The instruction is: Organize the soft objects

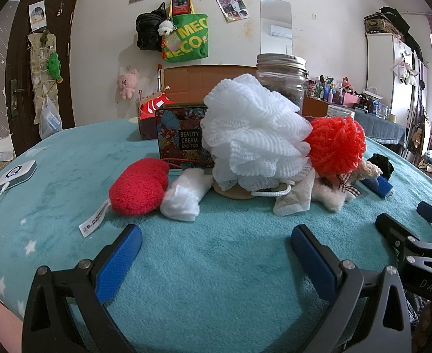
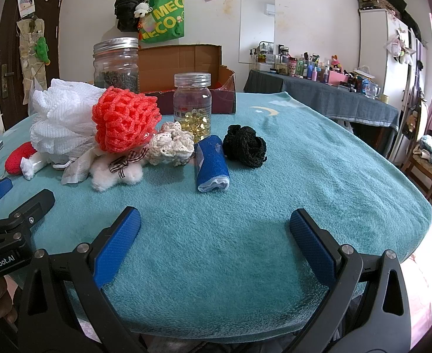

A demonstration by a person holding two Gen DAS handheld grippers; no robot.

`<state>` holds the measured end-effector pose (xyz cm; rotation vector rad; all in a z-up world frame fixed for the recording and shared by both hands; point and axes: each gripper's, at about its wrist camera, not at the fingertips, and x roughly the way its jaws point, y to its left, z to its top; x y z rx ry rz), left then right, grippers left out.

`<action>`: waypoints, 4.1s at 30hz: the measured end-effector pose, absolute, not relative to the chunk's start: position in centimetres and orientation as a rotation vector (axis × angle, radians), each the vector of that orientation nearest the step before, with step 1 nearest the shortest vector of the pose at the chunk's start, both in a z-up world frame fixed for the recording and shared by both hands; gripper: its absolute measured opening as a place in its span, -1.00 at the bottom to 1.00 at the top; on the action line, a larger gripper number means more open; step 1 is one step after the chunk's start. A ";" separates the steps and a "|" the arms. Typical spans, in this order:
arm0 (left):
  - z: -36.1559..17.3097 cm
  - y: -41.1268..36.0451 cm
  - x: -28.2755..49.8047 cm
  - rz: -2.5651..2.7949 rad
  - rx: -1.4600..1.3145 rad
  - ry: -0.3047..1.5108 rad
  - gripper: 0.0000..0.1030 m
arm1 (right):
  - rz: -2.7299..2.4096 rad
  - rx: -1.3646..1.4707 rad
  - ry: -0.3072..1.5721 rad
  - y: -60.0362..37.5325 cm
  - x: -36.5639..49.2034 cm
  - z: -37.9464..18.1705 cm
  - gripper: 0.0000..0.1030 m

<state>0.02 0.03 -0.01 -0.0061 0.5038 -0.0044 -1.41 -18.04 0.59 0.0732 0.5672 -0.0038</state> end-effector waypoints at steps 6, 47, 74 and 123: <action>0.0 0.0 0.0 -0.005 -0.006 0.504 1.00 | -0.004 0.073 0.567 -18.0 -1.4 0.6 1.00; 0.0 0.0 0.0 -0.005 -0.008 0.505 1.00 | -0.004 0.072 0.566 -18.0 -1.4 0.6 1.00; 4.1 2.9 2.0 -0.074 -0.075 0.519 1.00 | 0.003 0.132 0.547 -20.7 1.5 4.7 1.00; 6.7 6.9 4.7 -0.194 -0.080 0.660 -0.31 | 0.198 0.189 0.638 -23.1 5.5 6.2 -0.59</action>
